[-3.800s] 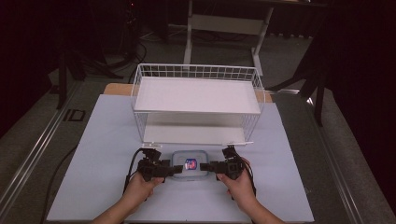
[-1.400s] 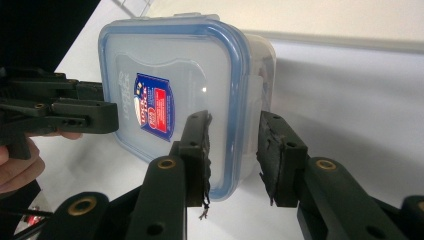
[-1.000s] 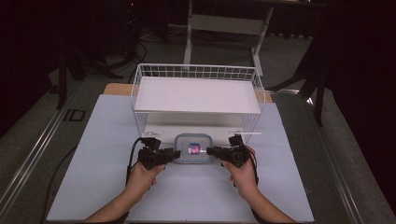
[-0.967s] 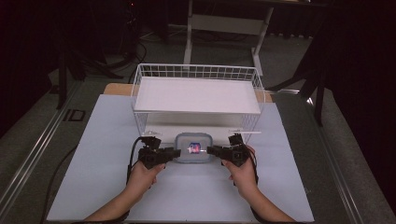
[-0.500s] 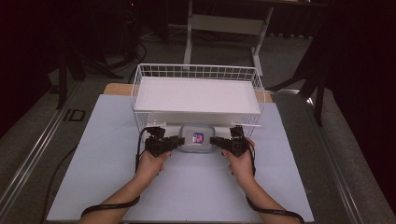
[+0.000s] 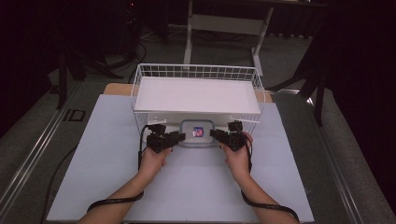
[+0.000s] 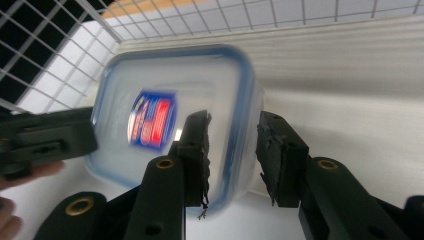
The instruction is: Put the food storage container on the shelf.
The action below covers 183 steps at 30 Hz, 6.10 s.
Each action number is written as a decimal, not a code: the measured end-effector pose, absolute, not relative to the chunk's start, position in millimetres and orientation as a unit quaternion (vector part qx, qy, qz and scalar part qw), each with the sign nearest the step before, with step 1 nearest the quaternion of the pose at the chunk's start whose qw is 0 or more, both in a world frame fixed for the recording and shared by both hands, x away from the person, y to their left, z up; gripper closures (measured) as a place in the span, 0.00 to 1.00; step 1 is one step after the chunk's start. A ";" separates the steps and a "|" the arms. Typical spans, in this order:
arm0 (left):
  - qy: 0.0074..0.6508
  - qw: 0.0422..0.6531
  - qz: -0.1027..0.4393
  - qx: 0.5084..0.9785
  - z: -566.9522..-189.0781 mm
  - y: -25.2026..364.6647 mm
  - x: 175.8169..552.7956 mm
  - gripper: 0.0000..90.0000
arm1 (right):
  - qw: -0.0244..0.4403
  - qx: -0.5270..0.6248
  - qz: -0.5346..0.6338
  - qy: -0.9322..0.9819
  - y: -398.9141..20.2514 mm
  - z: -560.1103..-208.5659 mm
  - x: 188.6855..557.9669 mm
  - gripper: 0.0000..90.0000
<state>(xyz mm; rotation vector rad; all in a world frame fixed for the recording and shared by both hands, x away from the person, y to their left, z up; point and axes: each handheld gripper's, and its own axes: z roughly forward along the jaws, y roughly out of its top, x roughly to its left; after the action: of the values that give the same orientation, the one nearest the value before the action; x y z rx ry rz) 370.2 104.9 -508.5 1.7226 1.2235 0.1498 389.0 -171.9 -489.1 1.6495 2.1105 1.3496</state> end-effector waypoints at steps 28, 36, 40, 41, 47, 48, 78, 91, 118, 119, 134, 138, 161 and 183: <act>0.440 0.473 0.134 0.751 -485.8 105.2 316.0 0.42 | 0.122 0.463 0.443 0.758 -148.6 -485.8 334.9 0.71; 0.427 0.496 0.115 0.748 -488.8 121.4 298.4 0.11 | 0.119 0.448 0.416 0.783 -136.7 -497.2 334.4 1.00; 0.419 0.501 0.124 0.747 -497.5 125.1 291.5 0.01 | 0.115 0.440 0.408 0.792 -130.8 -502.2 339.2 1.00; 0.421 0.497 0.131 0.748 -499.4 125.5 290.4 0.01 | 0.117 0.441 0.409 0.791 -129.9 -503.2 340.6 1.00; 0.409 0.492 0.152 0.753 -504.4 125.6 288.9 0.01 | 0.114 0.443 0.410 0.789 -123.9 -507.3 348.7 1.00; 0.406 0.493 0.156 0.753 -504.4 125.2 288.5 0.01 | 0.114 0.443 0.407 0.791 -122.8 -507.8 349.9 1.00; 0.404 0.499 0.156 0.750 -506.4 126.4 287.8 0.01 | 0.133 0.451 0.404 0.784 -93.8 -510.7 380.2 1.00; 0.400 0.503 0.161 0.749 -504.4 127.8 287.0 0.01 | 0.125 0.436 0.419 0.787 -96.4 -503.7 366.4 0.95; 0.350 0.520 0.141 0.767 -490.4 129.0 273.6 0.01 | 0.116 0.370 0.476 0.789 -146.9 -483.5 321.0 0.19; 0.347 0.521 0.140 0.767 -490.3 130.5 272.5 0.01 | 0.116 0.368 0.479 0.789 -148.7 -484.0 319.7 0.17; 0.350 0.511 0.148 0.771 -490.2 153.7 255.7 0.01 | 0.131 0.366 0.476 0.789 -188.2 -481.4 301.7 0.17; 0.354 0.513 0.147 0.768 -489.9 157.6 253.2 0.01 | 0.133 0.363 0.476 0.790 -196.2 -482.4 296.6 0.17; 0.372 0.513 0.144 0.760 -503.1 178.5 247.0 0.01 | 0.137 0.389 0.469 0.781 -239.5 -496.8 278.7 0.17; 0.383 0.513 0.136 0.756 -511.4 176.8 251.3 0.01 | 0.128 0.402 0.443 0.791 -248.2 -520.8 287.5 0.17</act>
<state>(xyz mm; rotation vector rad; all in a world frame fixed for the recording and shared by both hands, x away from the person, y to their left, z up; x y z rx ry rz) 251.3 176.8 -511.4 1.8178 0.9209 0.3260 287.5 -248.2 -520.8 1.1701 2.2995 1.2892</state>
